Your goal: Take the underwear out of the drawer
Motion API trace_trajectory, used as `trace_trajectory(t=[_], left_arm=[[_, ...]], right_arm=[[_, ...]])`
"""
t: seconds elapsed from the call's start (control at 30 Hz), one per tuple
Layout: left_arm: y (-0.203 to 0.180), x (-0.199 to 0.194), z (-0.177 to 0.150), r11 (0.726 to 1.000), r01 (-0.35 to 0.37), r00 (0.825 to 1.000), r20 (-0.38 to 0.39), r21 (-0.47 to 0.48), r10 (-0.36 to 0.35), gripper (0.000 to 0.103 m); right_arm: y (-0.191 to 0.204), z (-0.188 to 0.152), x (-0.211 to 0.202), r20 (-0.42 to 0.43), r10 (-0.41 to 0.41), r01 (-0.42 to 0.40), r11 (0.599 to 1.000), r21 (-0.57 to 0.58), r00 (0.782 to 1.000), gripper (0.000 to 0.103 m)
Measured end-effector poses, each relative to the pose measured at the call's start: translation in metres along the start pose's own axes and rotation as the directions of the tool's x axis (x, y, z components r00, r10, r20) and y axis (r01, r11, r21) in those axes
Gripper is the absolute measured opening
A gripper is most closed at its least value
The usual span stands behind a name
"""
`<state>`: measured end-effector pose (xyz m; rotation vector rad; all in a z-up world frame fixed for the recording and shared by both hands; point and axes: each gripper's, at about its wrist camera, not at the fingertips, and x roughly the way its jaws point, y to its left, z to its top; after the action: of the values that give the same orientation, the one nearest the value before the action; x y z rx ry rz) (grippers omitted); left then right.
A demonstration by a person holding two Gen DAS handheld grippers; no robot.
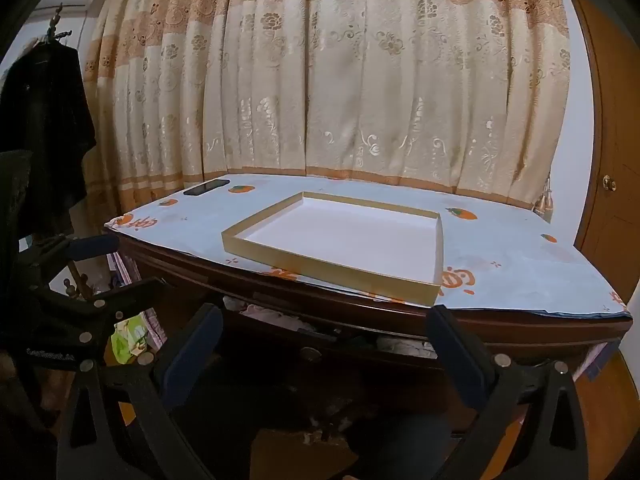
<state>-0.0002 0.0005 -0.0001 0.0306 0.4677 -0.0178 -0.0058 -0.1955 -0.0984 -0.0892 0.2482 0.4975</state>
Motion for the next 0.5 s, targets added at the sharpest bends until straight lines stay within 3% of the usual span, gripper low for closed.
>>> trace_trajectory(t=[0.5], left_arm=[[-0.0039,-0.0032,0.0016,1.000,0.009,1.000,-0.003,0.009,-0.009,0.103]], right_arm=[[0.0022,-0.0009,-0.0032,-0.014,0.001,-0.001,1.000,0.004,1.000,0.103]])
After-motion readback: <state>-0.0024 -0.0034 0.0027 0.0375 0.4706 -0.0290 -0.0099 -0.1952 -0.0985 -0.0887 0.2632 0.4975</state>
